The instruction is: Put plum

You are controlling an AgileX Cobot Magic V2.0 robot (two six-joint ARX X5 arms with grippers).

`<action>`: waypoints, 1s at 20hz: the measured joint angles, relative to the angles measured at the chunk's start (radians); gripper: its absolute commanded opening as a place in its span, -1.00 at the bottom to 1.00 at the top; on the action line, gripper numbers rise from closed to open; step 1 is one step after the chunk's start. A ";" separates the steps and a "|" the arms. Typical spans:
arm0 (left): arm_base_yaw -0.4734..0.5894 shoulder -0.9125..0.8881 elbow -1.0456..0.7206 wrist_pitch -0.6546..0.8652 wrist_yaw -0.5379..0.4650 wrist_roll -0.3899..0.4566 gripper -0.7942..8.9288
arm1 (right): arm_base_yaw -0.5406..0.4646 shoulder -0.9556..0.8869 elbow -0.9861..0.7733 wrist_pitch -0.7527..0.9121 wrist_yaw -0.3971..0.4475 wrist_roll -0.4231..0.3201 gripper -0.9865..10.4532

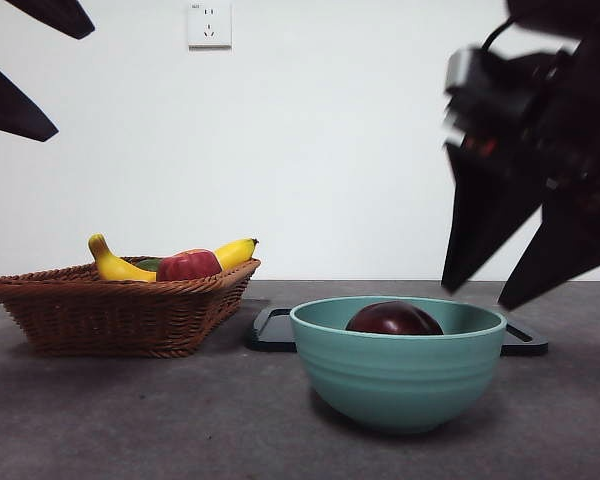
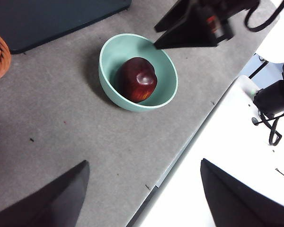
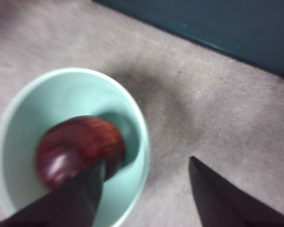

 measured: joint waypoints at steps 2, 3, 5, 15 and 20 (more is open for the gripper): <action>0.000 0.000 0.000 0.000 0.000 0.000 -0.07 | 0.018 0.043 0.000 0.032 0.028 0.001 -0.49; 0.000 0.000 0.000 0.000 0.000 0.000 -0.07 | 0.024 0.061 0.000 0.046 0.028 0.001 -0.60; 0.000 0.000 0.000 0.000 0.000 0.000 -0.07 | 0.034 0.089 0.000 0.066 0.030 0.001 -0.72; 0.000 0.000 0.000 0.000 0.000 0.000 -0.07 | 0.048 0.100 0.052 0.074 0.030 0.027 -0.81; 0.000 0.000 0.000 0.000 0.000 0.000 -0.07 | 0.010 0.099 0.219 0.031 0.054 0.027 -0.81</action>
